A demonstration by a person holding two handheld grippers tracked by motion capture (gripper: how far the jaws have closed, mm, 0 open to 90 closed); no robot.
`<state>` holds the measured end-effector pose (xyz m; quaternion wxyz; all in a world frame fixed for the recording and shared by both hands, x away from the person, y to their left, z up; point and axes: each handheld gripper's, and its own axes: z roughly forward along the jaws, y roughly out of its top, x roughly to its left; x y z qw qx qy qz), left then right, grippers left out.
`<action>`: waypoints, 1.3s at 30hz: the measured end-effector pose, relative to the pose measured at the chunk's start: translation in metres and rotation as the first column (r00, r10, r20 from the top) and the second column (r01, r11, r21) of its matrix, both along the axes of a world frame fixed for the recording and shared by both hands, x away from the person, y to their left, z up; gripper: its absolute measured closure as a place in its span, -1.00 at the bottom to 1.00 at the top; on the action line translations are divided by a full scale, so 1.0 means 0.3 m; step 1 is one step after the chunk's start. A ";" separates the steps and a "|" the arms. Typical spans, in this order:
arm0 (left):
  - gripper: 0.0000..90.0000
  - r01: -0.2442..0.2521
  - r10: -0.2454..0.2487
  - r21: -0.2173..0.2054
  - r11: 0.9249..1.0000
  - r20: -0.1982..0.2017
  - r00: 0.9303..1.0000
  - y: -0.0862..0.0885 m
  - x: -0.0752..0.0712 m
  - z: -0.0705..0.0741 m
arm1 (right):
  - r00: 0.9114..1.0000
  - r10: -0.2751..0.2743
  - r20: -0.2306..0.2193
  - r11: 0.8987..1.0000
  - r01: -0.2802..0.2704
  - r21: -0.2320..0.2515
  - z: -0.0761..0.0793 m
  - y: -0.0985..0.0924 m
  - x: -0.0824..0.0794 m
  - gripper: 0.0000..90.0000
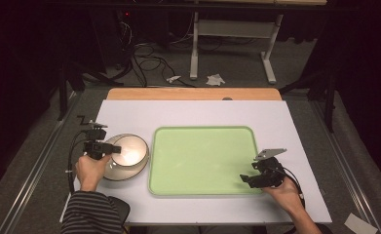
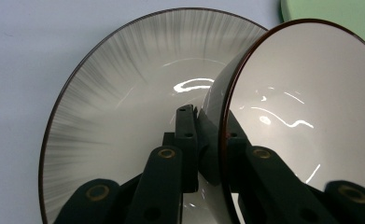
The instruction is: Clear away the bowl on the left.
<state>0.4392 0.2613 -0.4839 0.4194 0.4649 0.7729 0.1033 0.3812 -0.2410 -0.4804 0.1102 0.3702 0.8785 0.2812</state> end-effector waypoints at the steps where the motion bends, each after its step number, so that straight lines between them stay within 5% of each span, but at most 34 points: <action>1: 0.83 -0.001 0.001 0.002 1.000 0.012 1.000 0.000 -0.002 0.002 | 1.000 -0.002 -0.002 1.000 0.002 0.001 0.000 0.001 -0.001 -0.26; 25: 0.83 0.027 -0.019 -0.057 0.998 0.140 0.990 -0.024 -0.033 0.118 | 1.000 -0.006 0.002 1.000 0.006 0.012 0.001 -0.007 0.004 -0.26; 39: 0.83 0.078 -0.064 -0.077 0.994 0.173 0.983 -0.065 -0.043 0.157 | 1.000 -0.010 -0.001 1.000 0.010 0.015 0.002 -0.009 0.005 -0.26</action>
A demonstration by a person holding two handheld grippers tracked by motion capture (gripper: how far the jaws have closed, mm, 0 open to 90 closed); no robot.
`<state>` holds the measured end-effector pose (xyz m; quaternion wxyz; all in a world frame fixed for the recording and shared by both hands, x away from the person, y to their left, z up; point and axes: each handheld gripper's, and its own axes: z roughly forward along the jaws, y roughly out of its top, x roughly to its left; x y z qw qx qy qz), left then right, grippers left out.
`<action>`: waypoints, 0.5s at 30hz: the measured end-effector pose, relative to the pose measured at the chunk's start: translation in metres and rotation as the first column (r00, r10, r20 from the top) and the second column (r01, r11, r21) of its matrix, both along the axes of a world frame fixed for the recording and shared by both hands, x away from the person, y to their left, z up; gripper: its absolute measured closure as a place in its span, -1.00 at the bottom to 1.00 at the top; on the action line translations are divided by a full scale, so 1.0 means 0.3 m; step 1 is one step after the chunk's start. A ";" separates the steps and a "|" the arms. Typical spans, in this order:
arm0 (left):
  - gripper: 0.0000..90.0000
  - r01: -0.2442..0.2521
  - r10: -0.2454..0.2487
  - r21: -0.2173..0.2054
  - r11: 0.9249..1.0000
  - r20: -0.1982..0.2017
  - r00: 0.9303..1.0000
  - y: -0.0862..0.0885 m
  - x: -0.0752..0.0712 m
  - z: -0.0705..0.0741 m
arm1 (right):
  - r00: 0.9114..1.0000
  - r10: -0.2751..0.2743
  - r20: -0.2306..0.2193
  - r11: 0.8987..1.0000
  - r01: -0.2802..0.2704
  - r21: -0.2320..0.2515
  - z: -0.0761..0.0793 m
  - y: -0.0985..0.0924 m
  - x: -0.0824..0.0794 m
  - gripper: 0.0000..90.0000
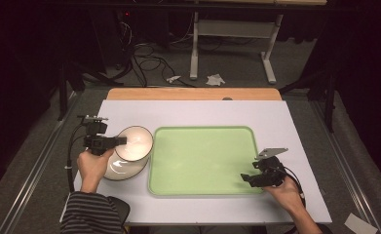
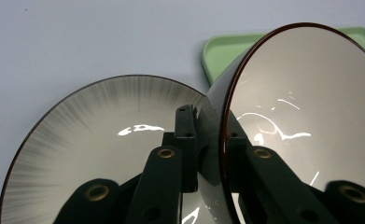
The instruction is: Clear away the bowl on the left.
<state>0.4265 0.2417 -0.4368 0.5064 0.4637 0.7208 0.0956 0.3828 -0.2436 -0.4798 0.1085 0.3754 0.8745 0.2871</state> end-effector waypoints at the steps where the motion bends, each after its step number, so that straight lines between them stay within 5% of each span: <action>1: 0.82 -0.001 0.001 -0.010 1.000 0.003 1.000 -0.003 -0.001 0.003 | 1.000 0.000 0.000 1.000 0.000 -0.004 0.001 0.000 -0.001 -0.26; 7: 0.82 0.028 -0.028 -0.012 1.000 0.022 0.999 -0.029 -0.009 0.025 | 1.000 0.001 0.003 1.000 -0.001 -0.004 0.000 0.001 -0.002 -0.26; 15: 0.82 0.056 -0.057 0.042 0.998 0.035 0.998 -0.070 -0.017 0.037 | 1.000 0.000 0.004 1.000 0.000 -0.004 0.001 0.001 -0.002 -0.26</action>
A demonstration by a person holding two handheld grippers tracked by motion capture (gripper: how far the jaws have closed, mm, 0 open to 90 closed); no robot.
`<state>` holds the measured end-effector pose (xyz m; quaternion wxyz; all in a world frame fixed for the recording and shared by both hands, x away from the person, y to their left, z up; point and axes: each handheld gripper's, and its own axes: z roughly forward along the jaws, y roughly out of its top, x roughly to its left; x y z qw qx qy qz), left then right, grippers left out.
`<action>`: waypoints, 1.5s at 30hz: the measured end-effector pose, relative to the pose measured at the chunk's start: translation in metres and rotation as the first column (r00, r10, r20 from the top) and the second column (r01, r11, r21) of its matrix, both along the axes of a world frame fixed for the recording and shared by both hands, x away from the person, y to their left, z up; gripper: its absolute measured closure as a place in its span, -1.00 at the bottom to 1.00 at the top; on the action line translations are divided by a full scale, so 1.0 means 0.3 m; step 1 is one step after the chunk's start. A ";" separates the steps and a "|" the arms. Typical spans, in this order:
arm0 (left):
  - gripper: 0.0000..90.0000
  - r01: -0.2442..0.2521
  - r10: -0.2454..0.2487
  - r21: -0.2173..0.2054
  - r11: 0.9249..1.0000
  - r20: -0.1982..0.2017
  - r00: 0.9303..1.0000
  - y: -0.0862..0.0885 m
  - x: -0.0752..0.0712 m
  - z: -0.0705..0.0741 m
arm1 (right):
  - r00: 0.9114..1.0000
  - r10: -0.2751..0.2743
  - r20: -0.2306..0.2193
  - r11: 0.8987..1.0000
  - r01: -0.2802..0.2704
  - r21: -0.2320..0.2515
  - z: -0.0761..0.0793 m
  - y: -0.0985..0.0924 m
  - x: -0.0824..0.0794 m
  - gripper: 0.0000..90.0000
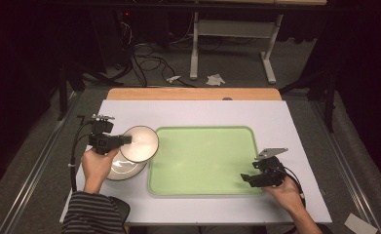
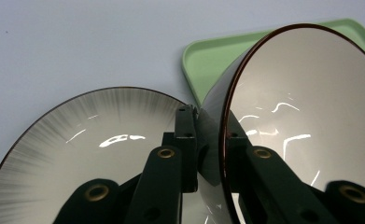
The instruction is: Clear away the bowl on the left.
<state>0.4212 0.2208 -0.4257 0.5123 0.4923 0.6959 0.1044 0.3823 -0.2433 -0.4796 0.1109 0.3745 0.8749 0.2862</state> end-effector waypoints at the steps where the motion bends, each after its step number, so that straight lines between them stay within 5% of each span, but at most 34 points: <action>1: 0.82 0.004 -0.004 -0.005 1.000 0.000 1.000 -0.003 -0.001 0.001 | 1.000 0.000 -0.001 1.000 0.000 0.001 0.000 0.001 -0.001 -0.26; 28: 0.82 0.125 -0.125 -0.025 0.992 0.017 0.992 -0.144 -0.016 0.035 | 1.000 -0.007 -0.002 1.000 0.007 0.008 0.002 -0.003 0.002 -0.26; 45: 0.82 0.225 -0.225 -0.006 0.974 0.009 0.974 -0.268 -0.018 0.046 | 1.000 -0.018 0.008 1.000 0.018 0.016 0.010 -0.008 -0.004 -0.26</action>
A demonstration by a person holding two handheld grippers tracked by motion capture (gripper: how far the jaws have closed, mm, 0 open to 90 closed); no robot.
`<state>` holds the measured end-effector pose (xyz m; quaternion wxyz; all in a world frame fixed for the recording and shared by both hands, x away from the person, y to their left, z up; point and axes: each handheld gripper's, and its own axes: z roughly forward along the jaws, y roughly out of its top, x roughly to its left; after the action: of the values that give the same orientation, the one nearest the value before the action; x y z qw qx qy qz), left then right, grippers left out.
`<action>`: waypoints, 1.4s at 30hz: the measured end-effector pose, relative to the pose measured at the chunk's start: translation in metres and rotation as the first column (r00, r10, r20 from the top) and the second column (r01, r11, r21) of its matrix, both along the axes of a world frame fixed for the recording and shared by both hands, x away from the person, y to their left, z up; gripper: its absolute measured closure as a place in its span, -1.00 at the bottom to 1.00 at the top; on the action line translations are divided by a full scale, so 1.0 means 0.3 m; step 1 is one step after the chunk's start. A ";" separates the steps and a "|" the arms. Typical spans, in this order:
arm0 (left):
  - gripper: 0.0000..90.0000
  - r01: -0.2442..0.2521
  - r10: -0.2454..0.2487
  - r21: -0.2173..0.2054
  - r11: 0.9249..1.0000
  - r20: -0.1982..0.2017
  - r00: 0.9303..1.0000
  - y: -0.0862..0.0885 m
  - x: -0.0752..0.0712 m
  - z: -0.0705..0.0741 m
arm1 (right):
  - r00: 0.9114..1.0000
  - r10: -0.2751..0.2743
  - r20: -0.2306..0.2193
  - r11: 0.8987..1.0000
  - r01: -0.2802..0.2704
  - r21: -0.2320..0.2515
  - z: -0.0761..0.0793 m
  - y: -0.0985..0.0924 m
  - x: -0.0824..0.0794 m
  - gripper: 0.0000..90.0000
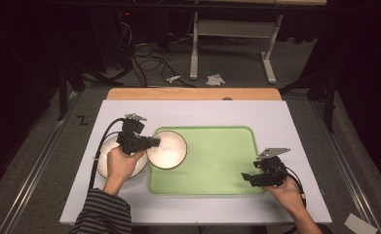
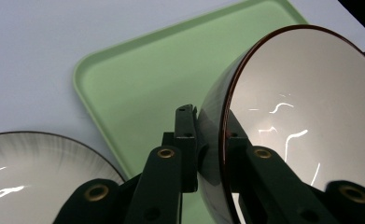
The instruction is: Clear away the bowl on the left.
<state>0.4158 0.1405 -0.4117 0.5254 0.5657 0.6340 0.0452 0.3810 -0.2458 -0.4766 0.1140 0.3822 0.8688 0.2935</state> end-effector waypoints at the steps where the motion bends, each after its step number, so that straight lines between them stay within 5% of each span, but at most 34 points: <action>1: 0.82 0.008 -0.008 0.001 1.000 -0.001 1.000 -0.006 0.000 0.001 | 1.000 0.003 0.002 1.000 -0.003 0.001 -0.001 0.001 -0.001 -0.26; 17: 0.82 0.118 -0.118 0.010 0.993 -0.008 0.993 -0.168 0.031 0.017 | 1.000 0.004 0.008 1.000 -0.004 0.009 0.002 -0.007 0.001 -0.26; 24: 0.82 0.129 -0.129 -0.011 0.992 -0.019 0.991 -0.207 0.045 0.015 | 1.000 0.004 0.012 1.000 -0.004 0.011 0.006 -0.009 -0.001 -0.26; 42: 0.82 0.123 -0.123 0.018 0.992 -0.042 0.992 -0.283 0.102 -0.031 | 1.000 0.005 0.016 1.000 -0.005 0.012 0.006 -0.008 -0.001 -0.26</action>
<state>0.4463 0.0556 -0.4211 0.5085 0.6098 0.6079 0.0076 0.3807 -0.2482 -0.4748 0.1178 0.3782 0.8672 0.3018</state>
